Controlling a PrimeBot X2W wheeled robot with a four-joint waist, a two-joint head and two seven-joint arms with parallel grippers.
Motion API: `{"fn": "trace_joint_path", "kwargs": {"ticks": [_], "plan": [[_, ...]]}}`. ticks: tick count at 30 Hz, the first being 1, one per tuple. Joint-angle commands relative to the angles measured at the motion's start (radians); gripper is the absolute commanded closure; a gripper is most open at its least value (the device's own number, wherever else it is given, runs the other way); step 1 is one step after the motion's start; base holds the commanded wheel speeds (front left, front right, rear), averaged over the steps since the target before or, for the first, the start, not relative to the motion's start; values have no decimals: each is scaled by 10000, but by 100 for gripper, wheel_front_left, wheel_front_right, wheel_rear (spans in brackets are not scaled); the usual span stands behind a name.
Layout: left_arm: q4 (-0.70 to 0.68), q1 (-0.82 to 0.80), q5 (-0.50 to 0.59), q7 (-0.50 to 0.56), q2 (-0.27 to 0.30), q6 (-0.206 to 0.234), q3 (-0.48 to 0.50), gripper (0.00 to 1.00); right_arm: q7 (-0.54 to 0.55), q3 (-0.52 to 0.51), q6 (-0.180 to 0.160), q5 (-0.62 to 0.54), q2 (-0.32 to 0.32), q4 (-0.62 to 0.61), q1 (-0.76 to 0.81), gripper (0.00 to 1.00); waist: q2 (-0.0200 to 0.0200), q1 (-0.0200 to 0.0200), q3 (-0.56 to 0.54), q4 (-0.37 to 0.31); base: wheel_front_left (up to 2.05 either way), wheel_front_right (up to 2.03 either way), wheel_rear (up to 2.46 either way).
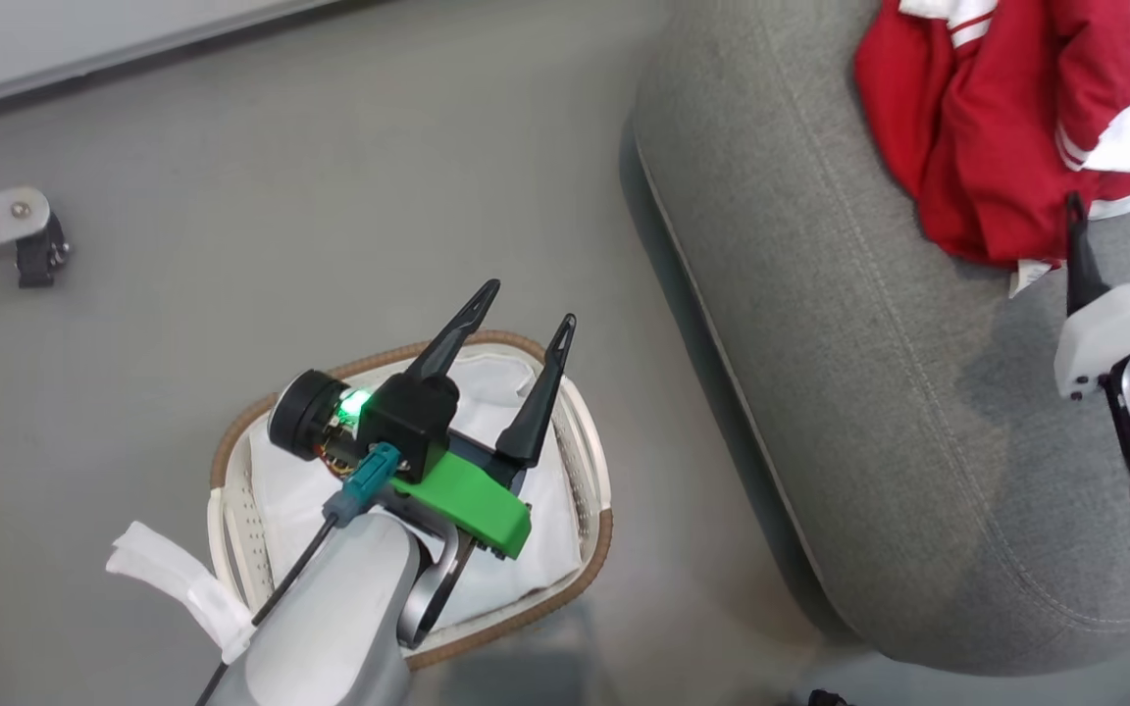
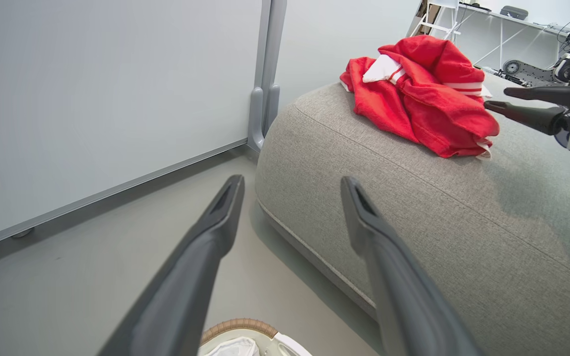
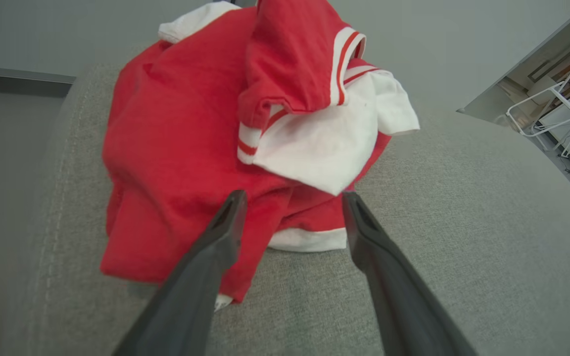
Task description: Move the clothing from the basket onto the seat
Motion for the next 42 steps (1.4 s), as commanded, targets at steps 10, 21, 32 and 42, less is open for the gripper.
{"fn": "trace_joint_path", "kwargs": {"ticks": [10, 21, 32, 42], "plan": [[-105, 893, -220, -5, -224, 72, 930, 0, -45, 639, -14, 385, -392, -545, 564, 0, 0, 0, -1777, 239, 0, 0, 0], [-147, 1718, -285, -5, -455, 367, 2258, 0, -46, 865, -14, 976, -83, -1657, 798, 0, 0, 0, -2902, 1592, 0, 0, 0], [-430, 2944, -191, -4, -517, 696, 4199, 0, -35, 1009, -14, 1684, 1377, -3031, 2159, 0, 0, 0, -3264, 2676, 0, 0, 0], [-295, 3937, -251, -4, -532, 551, 4779, 0, -34, 1528, -14, 2481, 2041, -3797, 3919, 0, 0, 0, -3506, 2939, 0, 0, 0]]}}
